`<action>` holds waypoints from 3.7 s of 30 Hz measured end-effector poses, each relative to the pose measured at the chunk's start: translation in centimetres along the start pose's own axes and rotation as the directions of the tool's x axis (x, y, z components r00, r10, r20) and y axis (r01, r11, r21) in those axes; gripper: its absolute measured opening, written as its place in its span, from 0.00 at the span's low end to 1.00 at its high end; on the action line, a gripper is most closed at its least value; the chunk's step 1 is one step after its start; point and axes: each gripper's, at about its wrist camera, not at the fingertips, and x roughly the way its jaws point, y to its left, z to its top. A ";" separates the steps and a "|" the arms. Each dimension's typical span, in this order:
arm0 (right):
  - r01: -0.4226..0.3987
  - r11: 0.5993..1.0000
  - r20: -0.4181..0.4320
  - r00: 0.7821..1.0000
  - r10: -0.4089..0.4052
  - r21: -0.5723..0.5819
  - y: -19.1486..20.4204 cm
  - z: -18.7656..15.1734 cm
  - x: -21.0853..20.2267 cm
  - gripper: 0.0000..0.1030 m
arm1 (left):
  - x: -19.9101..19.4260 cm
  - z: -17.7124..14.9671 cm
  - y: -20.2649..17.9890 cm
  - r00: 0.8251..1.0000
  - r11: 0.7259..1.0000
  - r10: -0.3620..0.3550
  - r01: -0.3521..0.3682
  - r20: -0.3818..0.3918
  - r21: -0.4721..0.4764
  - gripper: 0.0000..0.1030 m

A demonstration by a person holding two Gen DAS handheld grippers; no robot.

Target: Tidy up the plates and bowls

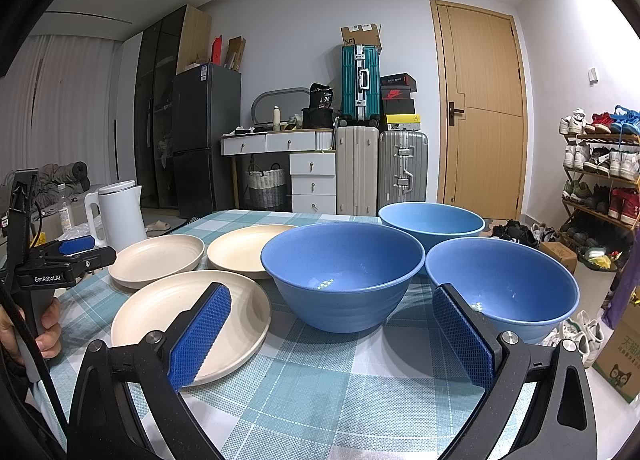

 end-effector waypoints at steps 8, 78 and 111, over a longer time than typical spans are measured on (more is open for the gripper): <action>0.000 1.000 0.000 1.000 0.000 0.000 0.0 0.0 0.0 1.00 | 0.0 0.0 0.0 1.000 1.000 0.000 0.000 -0.001 0.000 1.00; -0.214 0.972 -0.355 0.905 0.234 0.096 11.8 10.0 14.2 1.00 | 1.8 5.3 11.3 0.947 0.943 0.134 -0.213 -0.293 -0.255 1.00; -0.328 0.937 -0.604 0.725 0.331 0.120 21.3 4.5 28.3 0.75 | 11.2 0.6 18.1 0.869 0.905 0.097 -0.280 -0.485 -0.321 1.00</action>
